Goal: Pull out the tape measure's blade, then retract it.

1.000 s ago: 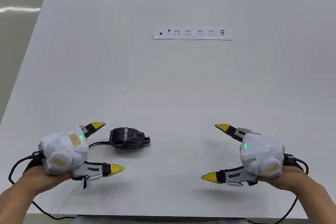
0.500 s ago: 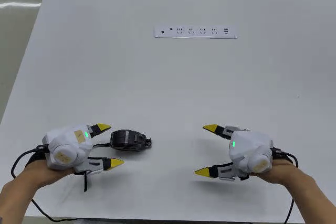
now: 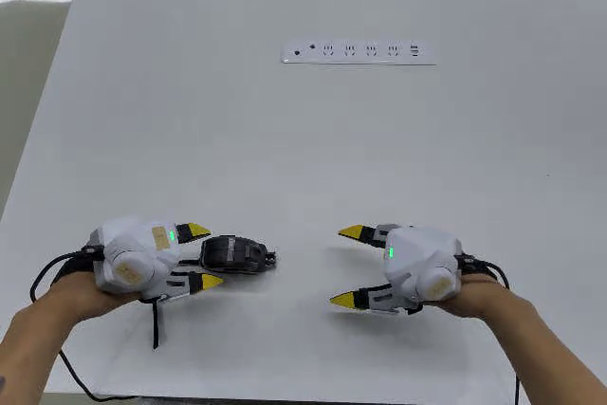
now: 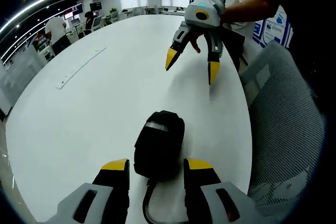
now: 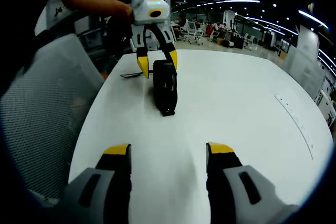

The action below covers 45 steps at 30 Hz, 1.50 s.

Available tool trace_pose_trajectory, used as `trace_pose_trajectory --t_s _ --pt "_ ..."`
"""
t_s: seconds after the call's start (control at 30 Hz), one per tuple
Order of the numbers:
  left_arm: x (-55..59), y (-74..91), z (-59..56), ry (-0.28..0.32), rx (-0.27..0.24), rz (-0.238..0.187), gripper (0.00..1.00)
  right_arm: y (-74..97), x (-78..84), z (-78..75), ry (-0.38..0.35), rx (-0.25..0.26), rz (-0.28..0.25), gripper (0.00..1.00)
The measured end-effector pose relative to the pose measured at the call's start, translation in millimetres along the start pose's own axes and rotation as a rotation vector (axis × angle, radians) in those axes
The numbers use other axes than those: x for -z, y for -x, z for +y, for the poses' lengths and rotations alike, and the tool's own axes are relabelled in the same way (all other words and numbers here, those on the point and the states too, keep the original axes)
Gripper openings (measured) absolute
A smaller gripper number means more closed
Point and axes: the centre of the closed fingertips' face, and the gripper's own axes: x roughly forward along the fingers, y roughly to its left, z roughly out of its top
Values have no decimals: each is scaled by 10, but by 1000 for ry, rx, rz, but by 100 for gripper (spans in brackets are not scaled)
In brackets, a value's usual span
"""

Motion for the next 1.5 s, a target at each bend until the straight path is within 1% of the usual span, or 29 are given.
trace_pose_trajectory --t_s 0.17,0.3,0.43,0.6,0.77,1.0,1.07,1.37,1.5 --pt "26 -33 24 -5 18 17 35 -117 -80 -28 14 -20 -6 50" --pt "53 -66 22 -20 38 34 31 -231 -141 -41 23 -36 -6 46" --pt "56 -89 12 -24 53 37 30 -353 -192 -53 25 -51 -12 42" --pt "64 -98 11 -31 54 30 29 -484 -242 -39 22 -74 -17 38" --pt "54 -104 5 -45 53 34 28 -589 -257 -22 26 -93 -16 33" --pt "50 -108 10 -47 56 29 28 -740 -243 -23 43 -105 -2 27" --pt "52 -110 11 -49 58 29 28 -776 -250 -22 40 -113 -6 24" --pt "53 -110 21 -37 62 31 28 -899 -238 0 49 -136 6 19" --pt "55 -110 21 -34 64 27 28 -919 -255 3 41 -140 -5 18"
